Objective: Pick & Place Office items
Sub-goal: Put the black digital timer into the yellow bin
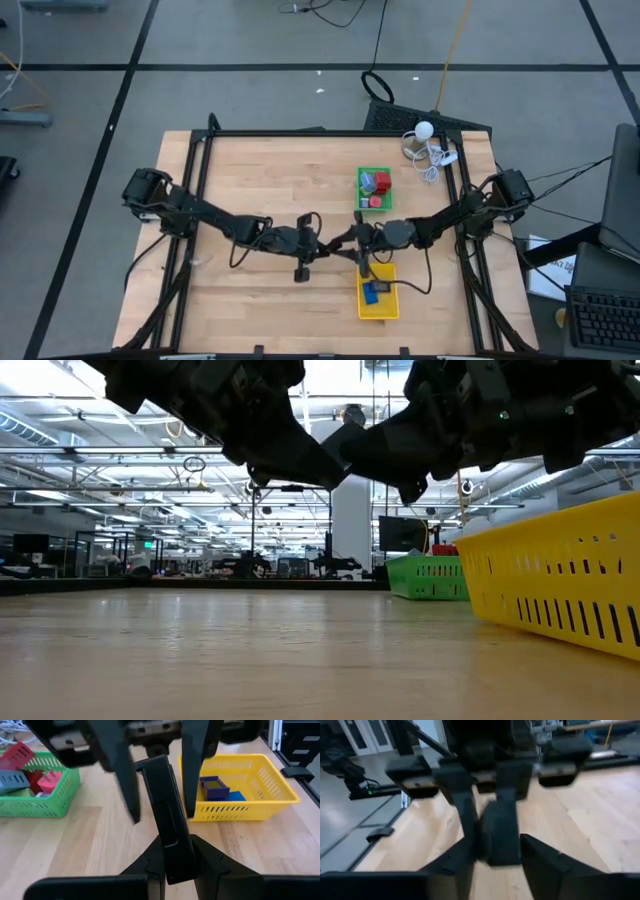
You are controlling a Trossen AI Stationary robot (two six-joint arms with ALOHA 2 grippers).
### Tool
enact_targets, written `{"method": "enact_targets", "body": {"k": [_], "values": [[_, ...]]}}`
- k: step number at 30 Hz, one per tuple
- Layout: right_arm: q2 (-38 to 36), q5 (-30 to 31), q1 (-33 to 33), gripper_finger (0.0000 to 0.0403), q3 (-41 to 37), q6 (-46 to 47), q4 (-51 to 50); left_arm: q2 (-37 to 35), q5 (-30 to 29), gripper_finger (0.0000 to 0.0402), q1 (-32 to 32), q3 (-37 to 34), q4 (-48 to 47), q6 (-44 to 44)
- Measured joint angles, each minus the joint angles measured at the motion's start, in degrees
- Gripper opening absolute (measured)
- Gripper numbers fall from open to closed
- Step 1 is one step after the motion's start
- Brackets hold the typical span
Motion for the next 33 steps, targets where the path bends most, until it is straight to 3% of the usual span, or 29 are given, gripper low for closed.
{"method": "enact_targets", "body": {"k": [6, 10, 15, 20, 25, 28, 33], "values": [[0.0, -2.3, 0.0, 0.005, 0.0, -2.4, 2.6, 0.0, 2.9, 0.0058, 1.2, 0.0, -0.1, 0.0], [0.0, -4.7, -0.1, 0.005, 0.0, -3.6, 3.5, -0.1, 2.6, 0.0075, 1.1, 0.1, 0.1, -0.3], [-2.1, -5.5, 0.2, 0.0049, -0.2, -4.7, 2.7, -3.3, 3.1, 0.0136, 1.2, 0.0, -2.3, -2.7], [-8.8, -5.9, 0.3, 0.0049, -1.4, -4.6, -3.8, -12.8, 3.4, 0.0183, 1.2, 0.0, -11.6, -1.5], [-18.6, -6.2, 2.5, 0.0049, -3.6, -0.6, -9.8, -24.2, 2.1, 0.0214, -1.0, -1.1, -19.6, 5.5], [-24.7, -8.8, 4.4, 0.0049, -3.8, 4.8, -19.1, -31.2, 0.4, 0.0226, -2.0, -6.2, -18.1, 9.0], [-30.8, -8.9, 9.0, 0.0049, -3.8, 17.3, -30.8, -44.9, -2.1, 0.0239, -0.9, -20.3, -7.7, 8.4]]}}
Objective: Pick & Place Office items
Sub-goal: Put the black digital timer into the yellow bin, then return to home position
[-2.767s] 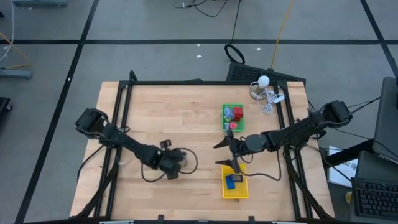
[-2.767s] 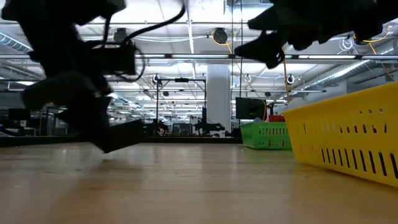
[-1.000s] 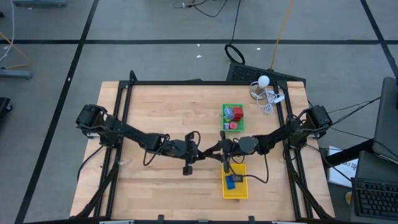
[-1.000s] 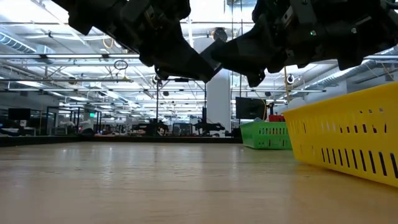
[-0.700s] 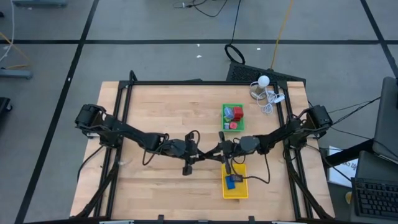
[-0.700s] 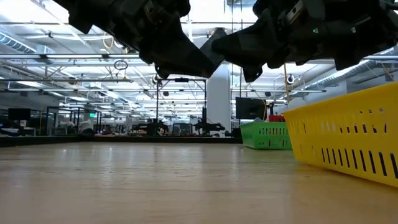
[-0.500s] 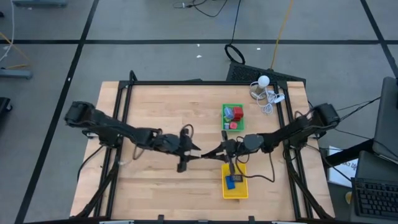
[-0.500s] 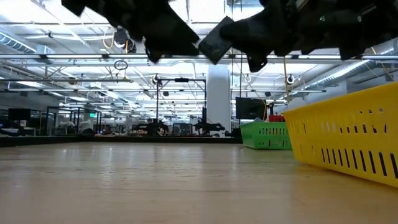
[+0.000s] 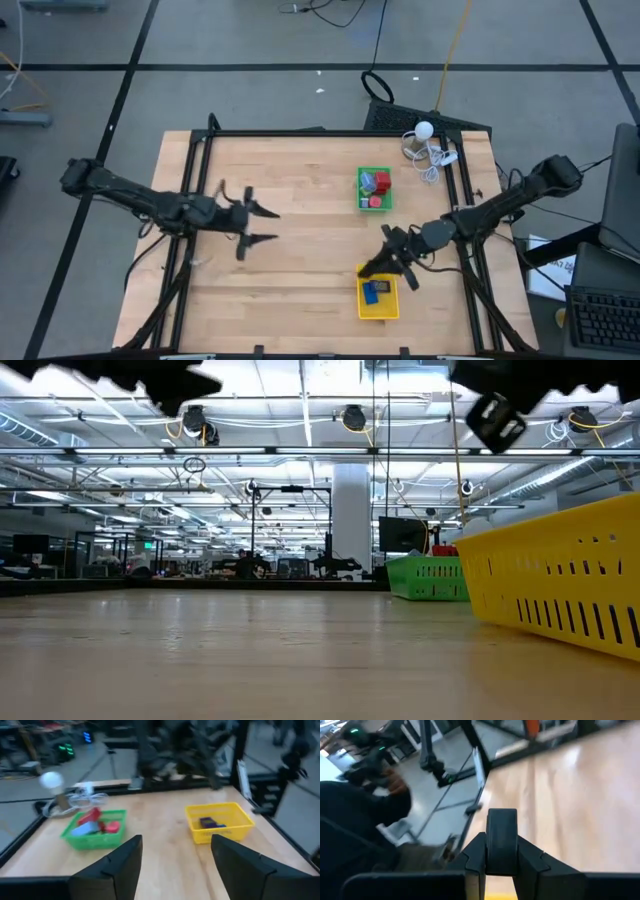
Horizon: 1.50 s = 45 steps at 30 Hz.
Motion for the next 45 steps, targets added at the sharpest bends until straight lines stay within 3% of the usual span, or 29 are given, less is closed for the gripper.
{"method": "enact_targets", "body": {"k": [7, 16, 21, 30, 34, 37, 41, 45], "values": [[2.3, 0.2, 5.9, 0.0049, 0.0, 13.6, -4.8, -16.2, -2.4, 0.0244, 2.5, -16.3, 11.1, -4.5], [11.2, 1.7, 9.9, 0.0049, 0.0, 24.3, -4.4, -29.8, -2.4, 0.0244, 3.9, -23.6, 13.0, -4.5], [14.7, 1.7, 10.7, 0.006, 0.0, 27.0, -1.6, -32.3, -2.3, 0.0244, 3.9, -23.7, 9.5, -4.9], [16.1, 1.3, 11.0, 0.0166, 0.0, 27.1, 1.7, -32.6, -2.3, 0.0244, 3.9, -23.7, 8.5, -5.6], [12.4, -7.1, 9.5, 0.0184, 0.0, 28.5, 1.7, -32.4, -2.3, 0.0244, 3.9, -23.7, 8.3, -1.3], [8.0, -8.7, 9.5, 0.019, 0.0, 22.6, 3.3, -32.4, -2.3, 0.0244, 3.9, -23.7, 7.8, 3.3], [0.3, -9.1, 9.0, 0.019, 0.0, 7.1, 3.6, -32.4, -2.2, 0.0244, 3.8, -23.7, 7.5, 0.5], [-8.5, -6.8, 6.2, 0.0187, 0.0, -6.3, -6.6, -32.6, -2.9, 0.0244, 3.9, -23.7, 5.5, -3.8]]}}
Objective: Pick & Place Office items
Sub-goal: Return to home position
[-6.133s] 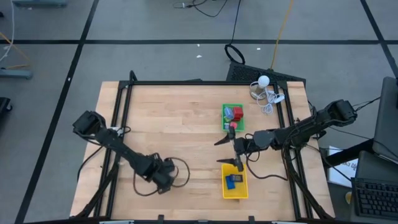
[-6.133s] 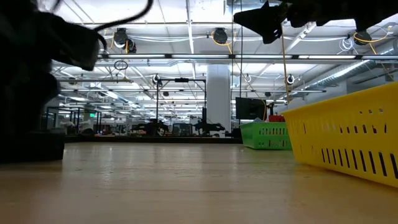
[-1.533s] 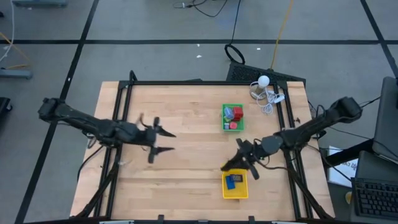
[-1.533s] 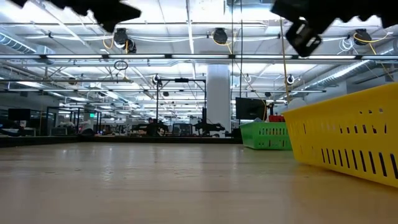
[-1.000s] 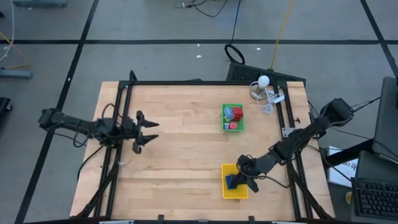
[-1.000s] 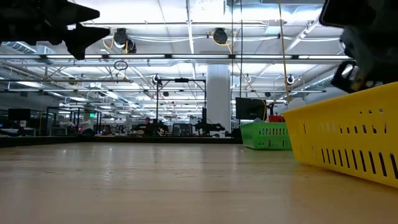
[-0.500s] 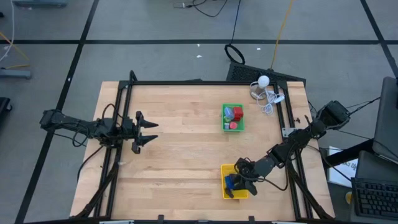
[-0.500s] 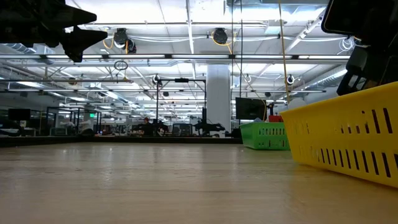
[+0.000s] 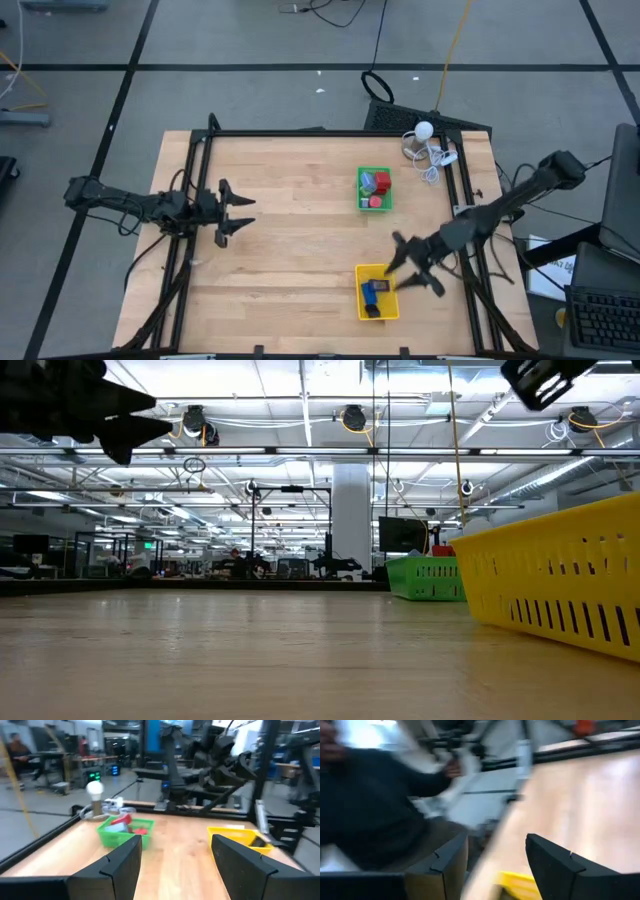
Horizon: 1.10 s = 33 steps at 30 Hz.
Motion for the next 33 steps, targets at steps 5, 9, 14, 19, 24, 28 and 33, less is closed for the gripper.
{"method": "enact_targets", "body": {"k": [5, 9, 14, 19, 24, 28, 33], "values": [[-10.1, 14.9, -1.9, 0.0187, -5.3, -11.6, -2.1, -2.6, -5.2, 0.0244, 1.4, 0.0, -1.6, -1.6], [-16.1, 15.5, -8.4, 0.0187, -14.6, -14.2, 9.2, -3.3, -4.0, 0.0244, 2.2, 0.0, -0.9, -1.4], [-21.6, 9.2, -17.1, 0.0189, -25.9, -11.7, 17.7, -3.1, -3.3, 0.0244, 2.9, 0.0, -1.8, -0.9], [-28.6, 6.6, -23.8, 0.0187, -31.1, -10.3, 16.9, -3.2, -3.8, 0.0244, 3.0, 0.0, -1.7, 1.9], [-32.5, 5.4, -28.3, 0.0189, -31.1, -12.8, 10.9, -3.2, -3.9, 0.0244, 3.0, 0.0, -1.2, 2.6], [-32.8, 5.5, -30.6, 0.0187, -31.2, -16.8, 9.4, -3.2, -3.7, 0.0244, 3.0, 0.0, -2.3, 2.6], [-33.6, 6.3, -33.7, 0.019, -31.2, -16.5, 2.7, -3.2, -3.5, 0.0244, 3.0, 0.0, -2.8, 2.6]]}}
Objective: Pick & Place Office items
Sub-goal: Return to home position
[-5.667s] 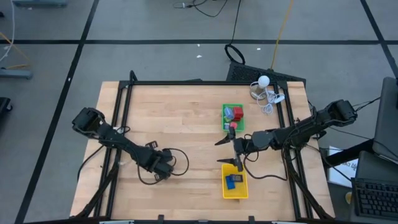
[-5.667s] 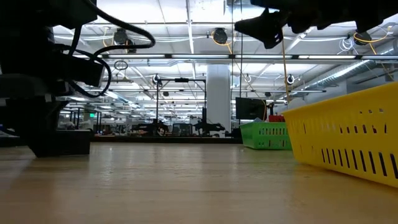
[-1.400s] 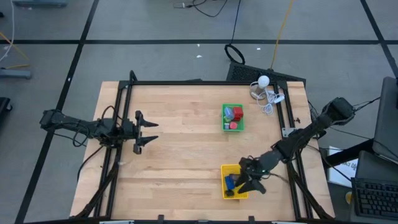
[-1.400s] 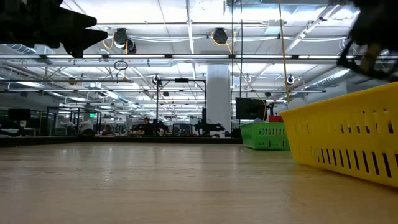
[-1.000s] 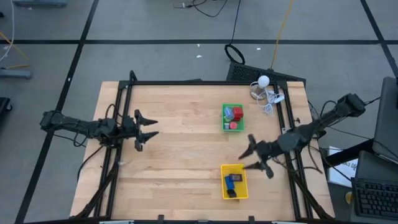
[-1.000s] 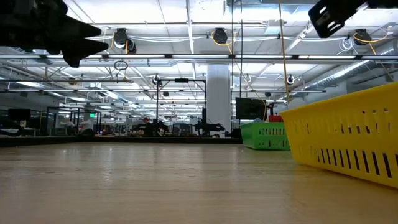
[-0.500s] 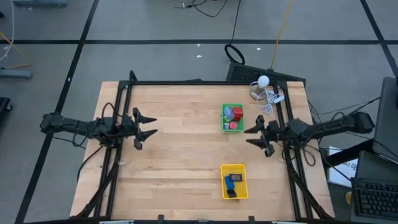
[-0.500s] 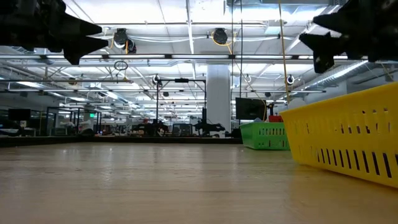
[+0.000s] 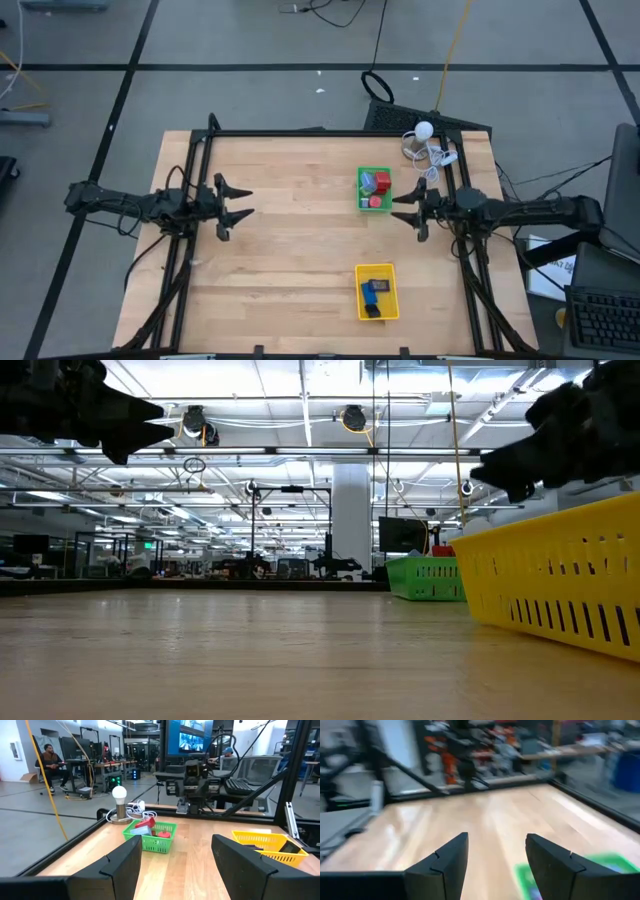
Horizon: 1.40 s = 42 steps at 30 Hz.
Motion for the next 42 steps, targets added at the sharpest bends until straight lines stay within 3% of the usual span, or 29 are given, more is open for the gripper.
{"method": "enact_targets", "body": {"k": [10, 42], "values": [[-12.3, 4.0, -6.3, 0.0186, -0.1, -5.7, -8.2, 0.0, 0.0, 0.0244, 0.0, 0.0, 0.0, 0.0], [-12.5, 3.7, -6.5, 0.0187, -0.2, -3.4, -6.9, 0.0, 0.0, 0.0244, 0.0, 0.0, 0.0, 0.0]]}}
